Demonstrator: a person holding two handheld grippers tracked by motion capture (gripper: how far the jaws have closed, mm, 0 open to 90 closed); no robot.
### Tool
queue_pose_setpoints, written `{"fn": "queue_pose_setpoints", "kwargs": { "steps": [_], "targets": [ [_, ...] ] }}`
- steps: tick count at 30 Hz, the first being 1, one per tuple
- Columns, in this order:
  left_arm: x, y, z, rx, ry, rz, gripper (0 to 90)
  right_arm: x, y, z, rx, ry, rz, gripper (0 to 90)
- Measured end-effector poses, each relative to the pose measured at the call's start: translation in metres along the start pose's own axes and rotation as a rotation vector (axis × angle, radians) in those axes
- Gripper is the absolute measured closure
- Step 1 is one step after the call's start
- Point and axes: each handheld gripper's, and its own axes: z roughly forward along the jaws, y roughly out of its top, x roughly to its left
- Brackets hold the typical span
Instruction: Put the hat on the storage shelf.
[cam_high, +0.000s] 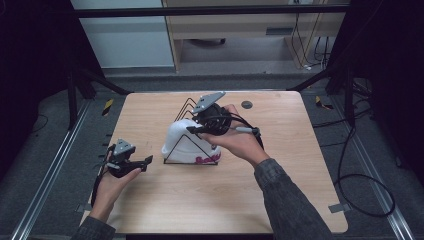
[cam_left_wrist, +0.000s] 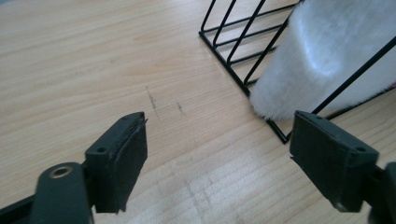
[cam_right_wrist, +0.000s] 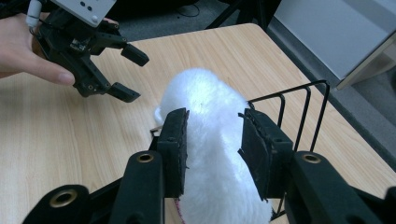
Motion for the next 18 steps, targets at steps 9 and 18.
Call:
{"fn": "queue_pose_setpoints", "kwargs": {
  "steps": [9, 18],
  "targets": [
    [0.001, -0.011, 0.006, 0.042, -0.002, -0.008, 10.4, 0.0, -0.001, -0.002, 0.001, -0.011, 0.009, 53.6],
    [0.0, -0.023, 0.011, 0.079, -0.013, 0.004, 6.9, 0.005, -0.002, -0.01, -0.023, -0.03, 0.024, 38.1]
  ]
}}
